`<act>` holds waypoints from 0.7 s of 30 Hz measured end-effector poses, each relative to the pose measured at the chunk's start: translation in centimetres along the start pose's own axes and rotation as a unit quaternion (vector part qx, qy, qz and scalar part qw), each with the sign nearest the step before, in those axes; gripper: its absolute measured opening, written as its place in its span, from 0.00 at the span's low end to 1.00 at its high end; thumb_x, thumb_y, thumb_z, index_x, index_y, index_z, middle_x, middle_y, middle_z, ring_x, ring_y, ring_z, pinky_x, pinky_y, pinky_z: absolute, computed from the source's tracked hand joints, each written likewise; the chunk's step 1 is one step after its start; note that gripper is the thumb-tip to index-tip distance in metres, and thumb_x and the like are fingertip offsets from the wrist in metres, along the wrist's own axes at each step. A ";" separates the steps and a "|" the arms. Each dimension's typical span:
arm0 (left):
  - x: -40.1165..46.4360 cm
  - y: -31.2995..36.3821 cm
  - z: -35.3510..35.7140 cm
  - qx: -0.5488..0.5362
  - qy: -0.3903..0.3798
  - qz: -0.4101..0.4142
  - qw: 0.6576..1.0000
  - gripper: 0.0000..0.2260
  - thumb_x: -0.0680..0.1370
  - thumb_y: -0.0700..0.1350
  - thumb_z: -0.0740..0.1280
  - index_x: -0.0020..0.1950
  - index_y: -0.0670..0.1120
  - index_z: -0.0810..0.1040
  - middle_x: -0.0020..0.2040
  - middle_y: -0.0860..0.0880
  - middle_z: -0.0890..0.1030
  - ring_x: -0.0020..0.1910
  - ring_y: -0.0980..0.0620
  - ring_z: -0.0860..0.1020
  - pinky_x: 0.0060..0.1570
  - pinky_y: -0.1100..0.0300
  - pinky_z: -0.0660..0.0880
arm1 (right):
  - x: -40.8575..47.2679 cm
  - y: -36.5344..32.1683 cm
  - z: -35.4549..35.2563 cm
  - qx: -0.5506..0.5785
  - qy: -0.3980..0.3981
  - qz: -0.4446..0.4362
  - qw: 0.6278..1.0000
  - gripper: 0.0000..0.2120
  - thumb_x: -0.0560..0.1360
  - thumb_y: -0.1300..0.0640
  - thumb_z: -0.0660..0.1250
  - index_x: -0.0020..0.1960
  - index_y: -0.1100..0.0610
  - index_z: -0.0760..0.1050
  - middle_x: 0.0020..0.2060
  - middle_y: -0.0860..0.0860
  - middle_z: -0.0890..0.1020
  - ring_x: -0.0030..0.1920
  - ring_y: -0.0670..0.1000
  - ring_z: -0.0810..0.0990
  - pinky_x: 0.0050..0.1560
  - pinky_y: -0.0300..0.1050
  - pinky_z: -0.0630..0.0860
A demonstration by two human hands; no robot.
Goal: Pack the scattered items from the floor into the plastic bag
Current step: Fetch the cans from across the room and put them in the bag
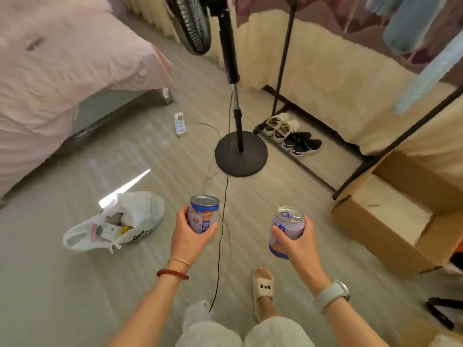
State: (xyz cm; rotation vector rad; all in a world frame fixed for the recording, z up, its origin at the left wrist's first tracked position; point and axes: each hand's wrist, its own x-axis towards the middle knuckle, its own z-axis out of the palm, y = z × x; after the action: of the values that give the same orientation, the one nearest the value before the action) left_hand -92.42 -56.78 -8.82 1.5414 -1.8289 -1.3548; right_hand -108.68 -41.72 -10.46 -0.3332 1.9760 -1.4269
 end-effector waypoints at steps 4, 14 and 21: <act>1.8 1.2 -2.6 -0.044 0.120 -0.047 0.991 0.28 0.67 0.40 0.74 0.63 0.43 0.65 0.54 0.49 0.75 0.50 0.52 0.76 0.48 0.63 0.72 | 5.1 -4.6 2.5 -0.040 -0.102 -0.042 0.993 0.24 0.69 0.60 0.73 0.60 0.55 0.65 0.46 0.44 0.75 0.45 0.40 0.76 0.37 0.29 0.73; 3.5 0.7 -9.2 -0.082 0.267 -0.103 0.955 0.35 0.60 0.51 0.74 0.63 0.46 0.66 0.57 0.50 0.76 0.54 0.50 0.77 0.55 0.54 0.75 | 8.6 -9.9 14.5 -0.078 -0.307 -0.081 0.945 0.26 0.68 0.59 0.73 0.61 0.55 0.66 0.50 0.49 0.77 0.48 0.46 0.78 0.48 0.48 0.79; 6.7 -2.7 -14.5 -0.113 0.324 -0.135 0.929 0.29 0.66 0.40 0.75 0.63 0.44 0.65 0.54 0.51 0.75 0.53 0.50 0.76 0.53 0.56 0.75 | 8.8 -10.2 22.5 -0.121 -0.371 -0.083 0.917 0.23 0.68 0.58 0.73 0.56 0.48 0.65 0.48 0.44 0.77 0.47 0.44 0.78 0.46 0.40 0.75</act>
State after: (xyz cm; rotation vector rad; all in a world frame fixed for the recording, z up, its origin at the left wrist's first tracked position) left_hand -81.67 -68.67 -6.32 1.8642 -1.0529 -0.9432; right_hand -102.48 -67.16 -8.40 -1.0120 1.4960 -0.9328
